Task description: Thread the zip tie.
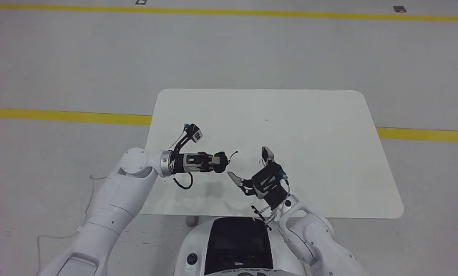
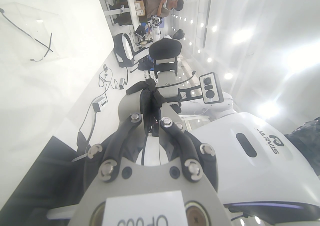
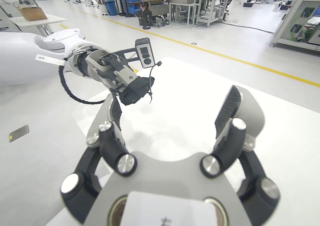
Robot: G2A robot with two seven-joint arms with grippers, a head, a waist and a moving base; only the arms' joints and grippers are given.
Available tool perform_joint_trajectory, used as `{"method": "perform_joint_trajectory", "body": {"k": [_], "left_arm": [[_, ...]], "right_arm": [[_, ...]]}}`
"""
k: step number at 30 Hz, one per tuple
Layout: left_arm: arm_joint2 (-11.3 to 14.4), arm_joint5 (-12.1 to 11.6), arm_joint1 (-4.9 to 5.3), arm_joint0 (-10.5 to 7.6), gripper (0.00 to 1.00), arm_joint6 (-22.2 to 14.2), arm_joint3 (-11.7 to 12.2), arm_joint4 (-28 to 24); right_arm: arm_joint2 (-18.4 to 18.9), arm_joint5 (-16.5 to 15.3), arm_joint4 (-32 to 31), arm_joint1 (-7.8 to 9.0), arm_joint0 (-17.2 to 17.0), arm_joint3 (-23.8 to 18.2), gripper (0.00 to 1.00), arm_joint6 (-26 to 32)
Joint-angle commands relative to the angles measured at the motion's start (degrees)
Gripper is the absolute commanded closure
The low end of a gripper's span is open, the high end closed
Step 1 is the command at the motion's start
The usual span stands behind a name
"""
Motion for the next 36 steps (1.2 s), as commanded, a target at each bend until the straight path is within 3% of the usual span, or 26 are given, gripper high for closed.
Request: {"method": "perform_joint_trajectory", "body": {"k": [1, 26, 31, 36], "left_arm": [[0.0, 0.0, 0.00, 0.00, 1.00, 0.0, 0.0, 0.0], [0.0, 0.2, -0.02, 0.11, 1.00, 0.4, -0.1, -0.4], [-1.5, 1.7, 0.13, 2.35, 1.00, -1.3, -0.8, -10.9], [-2.8, 4.4, 0.22, 3.78, 1.00, -3.3, 0.8, -20.1]], "right_arm": [[0.0, 0.0, 0.0, 0.00, 0.0, 0.0, 0.00, 0.0], [0.0, 0.0, 0.0, 0.00, 0.0, 0.0, 0.00, 0.0], [0.0, 0.0, 0.0, 0.00, 0.0, 0.0, 0.00, 0.0], [0.0, 0.0, 0.0, 0.00, 0.0, 0.0, 0.00, 0.0]]}}
